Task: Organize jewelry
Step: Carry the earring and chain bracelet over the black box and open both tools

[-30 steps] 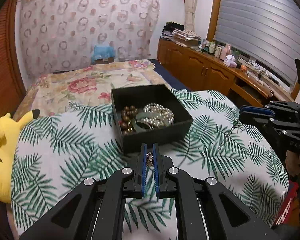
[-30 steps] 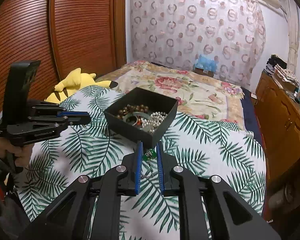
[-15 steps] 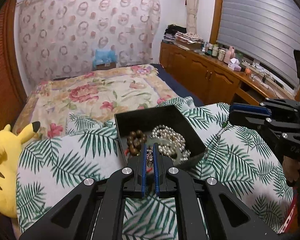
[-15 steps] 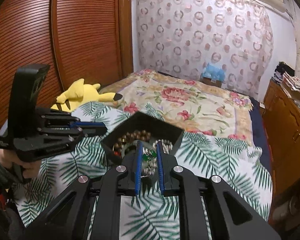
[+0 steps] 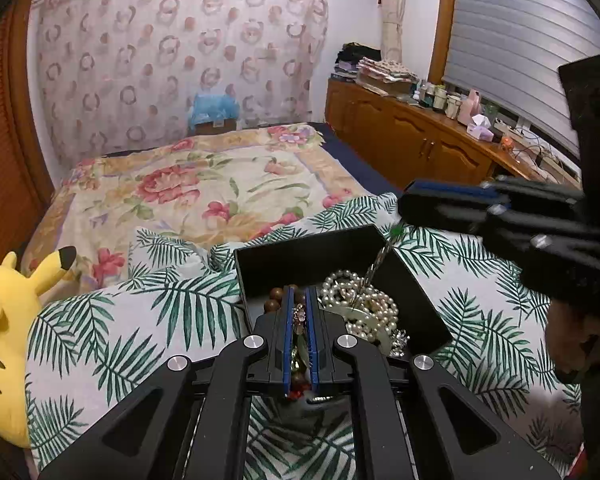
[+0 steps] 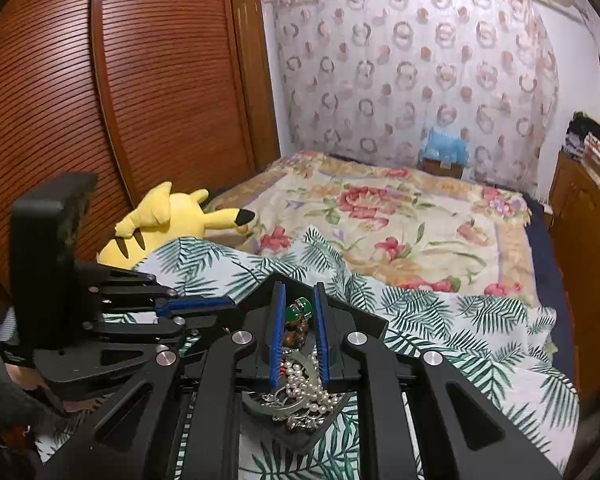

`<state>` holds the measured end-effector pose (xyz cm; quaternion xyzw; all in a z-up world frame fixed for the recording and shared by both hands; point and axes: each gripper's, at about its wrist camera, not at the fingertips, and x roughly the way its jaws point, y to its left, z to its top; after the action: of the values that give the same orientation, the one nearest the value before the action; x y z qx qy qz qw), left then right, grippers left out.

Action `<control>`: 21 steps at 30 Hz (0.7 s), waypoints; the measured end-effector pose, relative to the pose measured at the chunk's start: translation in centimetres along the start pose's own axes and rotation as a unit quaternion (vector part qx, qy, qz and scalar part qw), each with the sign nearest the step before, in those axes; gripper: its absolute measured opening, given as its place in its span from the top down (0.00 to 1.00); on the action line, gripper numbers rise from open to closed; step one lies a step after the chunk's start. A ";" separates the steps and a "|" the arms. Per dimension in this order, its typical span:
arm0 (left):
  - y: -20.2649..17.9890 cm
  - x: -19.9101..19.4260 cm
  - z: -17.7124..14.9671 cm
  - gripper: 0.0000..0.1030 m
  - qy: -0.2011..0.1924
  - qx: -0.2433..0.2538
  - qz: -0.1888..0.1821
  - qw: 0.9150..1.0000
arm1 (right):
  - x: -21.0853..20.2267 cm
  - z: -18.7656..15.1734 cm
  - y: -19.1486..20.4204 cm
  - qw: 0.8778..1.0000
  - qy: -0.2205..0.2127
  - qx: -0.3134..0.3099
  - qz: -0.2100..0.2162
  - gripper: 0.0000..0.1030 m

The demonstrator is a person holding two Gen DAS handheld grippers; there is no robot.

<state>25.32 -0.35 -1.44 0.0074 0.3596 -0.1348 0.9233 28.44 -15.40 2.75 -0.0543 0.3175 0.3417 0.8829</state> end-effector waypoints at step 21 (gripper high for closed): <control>0.9 2.7 1.7 0.93 0.008 -0.001 0.004 1.000 | 1.0 -3.4 -2.6 0.999 0.025 0.039 -0.026 0.73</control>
<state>28.62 -0.34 -2.08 0.0094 0.3667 -0.1304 0.9211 28.90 -17.90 -0.82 -0.0367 0.3505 0.3047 0.8848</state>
